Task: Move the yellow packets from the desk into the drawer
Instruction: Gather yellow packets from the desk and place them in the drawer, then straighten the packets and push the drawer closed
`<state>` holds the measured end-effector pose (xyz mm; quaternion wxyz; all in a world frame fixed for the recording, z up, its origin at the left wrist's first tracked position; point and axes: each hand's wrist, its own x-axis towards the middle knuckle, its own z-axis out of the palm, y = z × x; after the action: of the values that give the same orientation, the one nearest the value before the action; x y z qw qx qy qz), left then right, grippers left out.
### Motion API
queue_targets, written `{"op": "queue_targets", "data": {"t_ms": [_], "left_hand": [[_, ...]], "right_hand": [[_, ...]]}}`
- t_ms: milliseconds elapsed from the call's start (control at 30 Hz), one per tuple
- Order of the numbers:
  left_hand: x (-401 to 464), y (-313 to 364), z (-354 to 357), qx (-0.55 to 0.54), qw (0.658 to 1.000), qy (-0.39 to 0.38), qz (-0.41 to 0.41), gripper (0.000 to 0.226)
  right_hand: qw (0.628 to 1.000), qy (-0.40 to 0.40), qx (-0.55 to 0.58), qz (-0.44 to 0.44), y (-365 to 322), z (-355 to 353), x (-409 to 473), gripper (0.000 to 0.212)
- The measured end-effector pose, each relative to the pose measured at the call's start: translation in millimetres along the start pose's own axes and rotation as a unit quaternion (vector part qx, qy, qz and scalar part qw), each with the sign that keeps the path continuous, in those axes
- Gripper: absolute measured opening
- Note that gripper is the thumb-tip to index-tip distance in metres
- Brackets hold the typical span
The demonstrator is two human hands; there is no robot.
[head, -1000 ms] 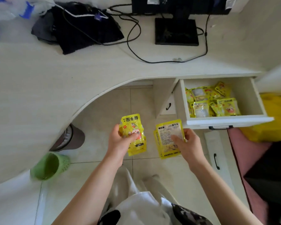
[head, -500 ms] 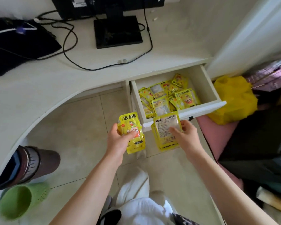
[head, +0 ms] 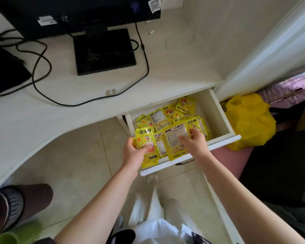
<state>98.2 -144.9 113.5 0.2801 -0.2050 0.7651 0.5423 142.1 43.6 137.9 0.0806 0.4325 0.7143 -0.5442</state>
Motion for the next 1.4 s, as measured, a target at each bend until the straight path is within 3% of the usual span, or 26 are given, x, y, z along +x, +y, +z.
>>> {"op": "queue_targets", "data": {"t_ms": [133,400,567,767,900,1067,1400], "left_hand": [[30.1,-5.8,29.0,0.053,0.998,0.026,-0.014,0.062],[60.2,-13.8,69.9,0.117,0.991,0.033,-0.060,0.062],[73.7,-18.4,85.0,0.082,0.990,0.044,-0.106,0.070],[84.1,-31.9,87.3,0.121,0.986,0.045,-0.102,0.049],[80.5,-31.7,84.9,0.174,0.979,0.055,-0.087,0.039],[63.7,-34.5,82.6,0.155,0.984,0.053,-0.075,0.065],[-6.6,-41.9,86.6,0.080,0.985,0.153,-0.023,0.033]], "right_hand": [[0.998,-0.022,0.031,0.055,1.9,11.3,41.9,0.026],[0.990,-0.068,-0.092,0.082,29.8,30.8,96.2,0.030],[0.981,-0.109,-0.141,0.082,41.2,27.6,115.1,0.038],[0.962,-0.134,-0.235,0.024,51.6,8.6,130.1,0.023],[0.958,-0.152,-0.240,0.035,53.1,-8.5,133.4,0.039],[0.960,-0.160,-0.223,0.047,51.6,-32.8,134.1,0.033],[0.969,-0.191,-0.148,0.052,44.7,-88.8,101.7,0.024]]}}
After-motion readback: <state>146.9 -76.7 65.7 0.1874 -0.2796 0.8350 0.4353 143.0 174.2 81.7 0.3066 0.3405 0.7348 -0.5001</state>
